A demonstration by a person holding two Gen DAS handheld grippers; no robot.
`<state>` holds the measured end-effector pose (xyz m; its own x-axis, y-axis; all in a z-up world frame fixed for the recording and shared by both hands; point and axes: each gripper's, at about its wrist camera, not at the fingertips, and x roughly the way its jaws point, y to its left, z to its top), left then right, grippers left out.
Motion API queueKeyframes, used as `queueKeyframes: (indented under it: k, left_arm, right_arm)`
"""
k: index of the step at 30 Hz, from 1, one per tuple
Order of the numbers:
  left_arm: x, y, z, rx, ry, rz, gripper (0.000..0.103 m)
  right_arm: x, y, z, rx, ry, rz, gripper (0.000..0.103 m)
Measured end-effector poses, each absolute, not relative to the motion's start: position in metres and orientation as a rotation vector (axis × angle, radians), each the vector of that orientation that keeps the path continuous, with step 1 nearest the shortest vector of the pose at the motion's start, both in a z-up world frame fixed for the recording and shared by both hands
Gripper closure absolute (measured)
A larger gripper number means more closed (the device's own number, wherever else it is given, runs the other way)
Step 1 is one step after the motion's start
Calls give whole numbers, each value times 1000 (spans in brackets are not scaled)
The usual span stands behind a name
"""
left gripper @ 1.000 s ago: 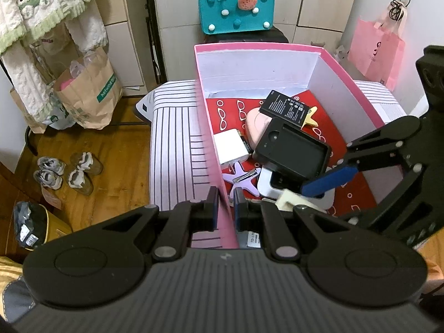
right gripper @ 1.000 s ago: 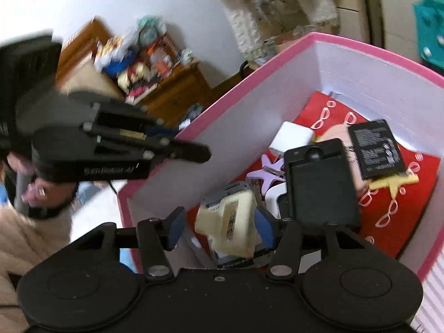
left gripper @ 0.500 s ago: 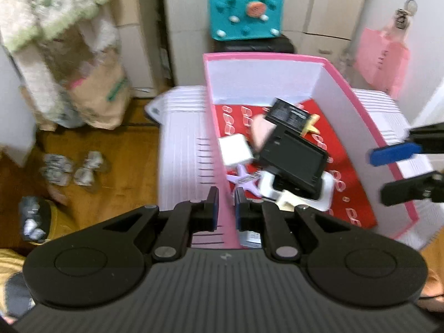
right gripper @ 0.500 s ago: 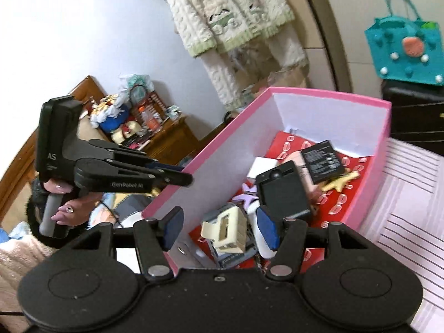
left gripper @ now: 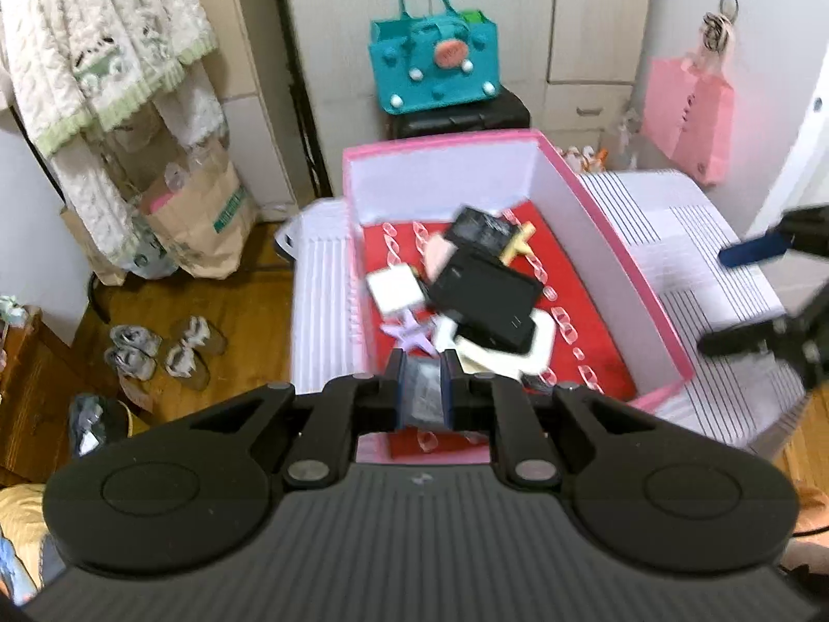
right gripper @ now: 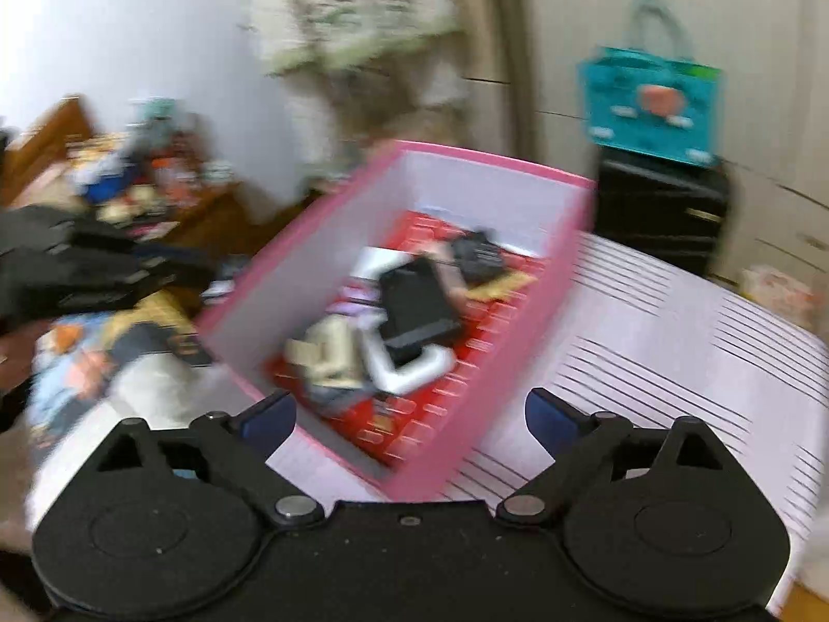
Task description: Organize rigid objects
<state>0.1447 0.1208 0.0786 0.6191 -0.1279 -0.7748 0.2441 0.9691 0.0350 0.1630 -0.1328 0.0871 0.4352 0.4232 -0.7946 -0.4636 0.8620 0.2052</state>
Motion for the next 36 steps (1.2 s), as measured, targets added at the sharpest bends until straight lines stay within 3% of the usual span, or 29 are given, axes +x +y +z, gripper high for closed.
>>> queueKeyframes:
  k: [3,10,14,17,23,25,27,36]
  left_arm:
    - [138,113,70,115,902,-238,86]
    - [116,96,74,80,853,-257,61]
    - [105,87,70,52,849,-281,59]
    - [97,78,66,37,851,-297,53]
    - [81,68,65,43,798,-273,29]
    - [75,65,64,52,783,-261,14]
    - [71,61,64,62,767,-238,6]
    - [58,36,63,169,774,-103,3]
  right_arm:
    - [153,-149,91,-63,950,469,6]
    - [116,-190,110,33,759,531,6]
    - [103,-182,108,-66,736,419,6]
    - [99,-180,105,-55,760,370,6]
    - [72,-187,102,-49,676,282,3]
    - [63,-191,101,-31,679,250,3]
    - [58,-193,99,-16,690,205,3]
    - [45,-193,96,5,732,109,3]
